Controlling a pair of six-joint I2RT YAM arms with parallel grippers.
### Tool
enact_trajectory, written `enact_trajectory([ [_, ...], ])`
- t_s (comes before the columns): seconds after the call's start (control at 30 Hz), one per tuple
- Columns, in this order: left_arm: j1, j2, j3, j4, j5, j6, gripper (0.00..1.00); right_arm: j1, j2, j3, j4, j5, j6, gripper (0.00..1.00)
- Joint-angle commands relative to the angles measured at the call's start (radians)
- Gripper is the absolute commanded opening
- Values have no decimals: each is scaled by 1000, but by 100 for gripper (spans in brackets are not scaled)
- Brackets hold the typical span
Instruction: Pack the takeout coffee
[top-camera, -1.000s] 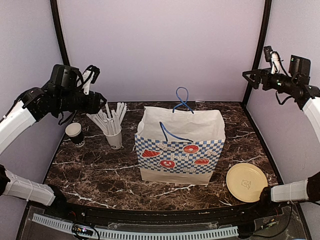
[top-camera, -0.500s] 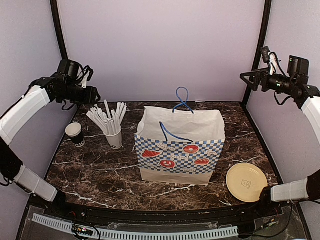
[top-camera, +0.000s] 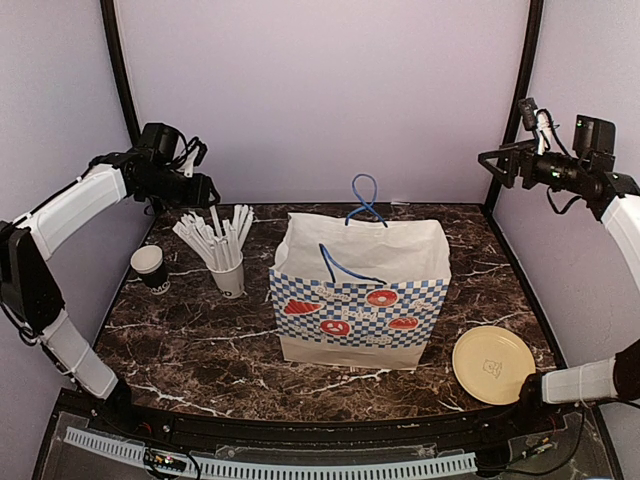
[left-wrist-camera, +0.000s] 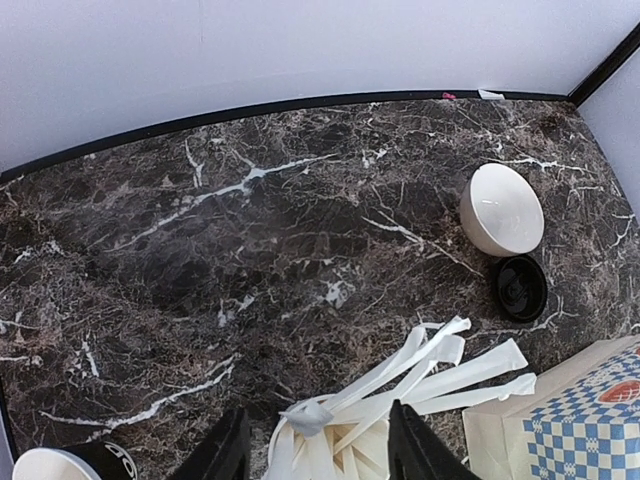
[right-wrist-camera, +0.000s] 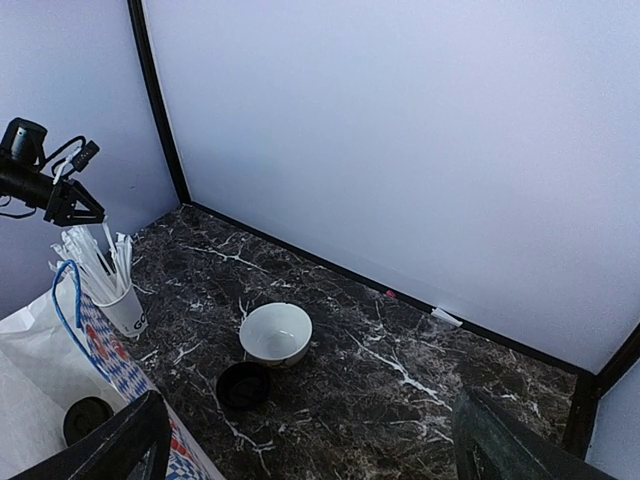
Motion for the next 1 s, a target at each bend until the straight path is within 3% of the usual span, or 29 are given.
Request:
enact_trajectory([
  [0.0, 7, 12, 35, 14, 9, 11, 47, 4, -8, -6, 17, -24, -9, 98],
  [0.33, 7, 61, 66, 5, 45, 14, 27, 4, -10, -13, 18, -35, -13, 99],
  [0.4, 7, 60, 69, 0, 55, 17, 14, 4, -9, -13, 17, -35, -15, 99],
  [0.53, 6, 36, 94, -20, 57, 24, 1, 4, -6, -12, 20, -39, -15, 99],
  [0.8, 5, -143, 251, -145, 21, 41, 0, 4, 5, 10, 15, -58, -19, 99],
  [0.97, 5, -269, 320, -190, 81, 35, 0, 4, 10, 15, 7, -66, -25, 99],
])
